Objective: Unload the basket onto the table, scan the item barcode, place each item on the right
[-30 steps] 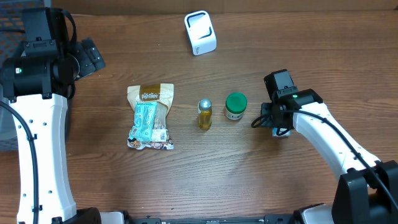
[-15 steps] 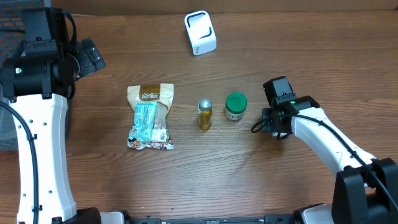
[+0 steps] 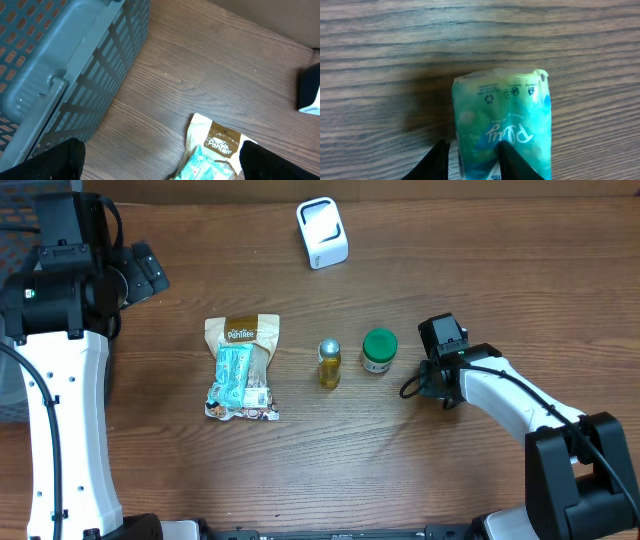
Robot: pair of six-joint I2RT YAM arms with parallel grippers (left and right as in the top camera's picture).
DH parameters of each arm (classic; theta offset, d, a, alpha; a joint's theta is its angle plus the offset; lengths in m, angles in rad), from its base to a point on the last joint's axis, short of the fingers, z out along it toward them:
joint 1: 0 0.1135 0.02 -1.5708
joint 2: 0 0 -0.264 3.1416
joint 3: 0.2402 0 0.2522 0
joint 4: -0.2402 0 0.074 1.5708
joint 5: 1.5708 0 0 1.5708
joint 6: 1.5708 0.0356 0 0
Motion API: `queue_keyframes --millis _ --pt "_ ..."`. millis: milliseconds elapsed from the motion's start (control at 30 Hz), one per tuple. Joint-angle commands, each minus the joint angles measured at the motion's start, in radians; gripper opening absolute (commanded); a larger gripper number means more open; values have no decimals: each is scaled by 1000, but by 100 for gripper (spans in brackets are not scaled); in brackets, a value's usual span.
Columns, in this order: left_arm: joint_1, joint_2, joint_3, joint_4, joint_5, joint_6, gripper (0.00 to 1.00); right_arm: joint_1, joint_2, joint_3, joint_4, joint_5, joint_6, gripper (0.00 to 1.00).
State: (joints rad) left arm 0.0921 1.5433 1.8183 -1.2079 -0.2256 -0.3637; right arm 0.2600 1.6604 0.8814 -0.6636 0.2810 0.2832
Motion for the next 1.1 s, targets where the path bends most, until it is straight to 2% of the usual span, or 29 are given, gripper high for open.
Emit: queue_keyframes --millis 0,400,500,733,1067 --pt "1 1 1 2 -17 -3 100 1 32 -13 5 25 0 28" --pt "1 1 1 2 -17 -3 100 -1 32 -13 1 14 0 28" --pt "1 1 1 2 -17 -3 100 -1 32 -13 1 14 0 18" --pt "1 1 1 2 -17 -3 100 -1 32 -13 1 14 0 5" --pt "1 1 1 2 -17 -3 100 -1 32 -8 1 14 4 4"
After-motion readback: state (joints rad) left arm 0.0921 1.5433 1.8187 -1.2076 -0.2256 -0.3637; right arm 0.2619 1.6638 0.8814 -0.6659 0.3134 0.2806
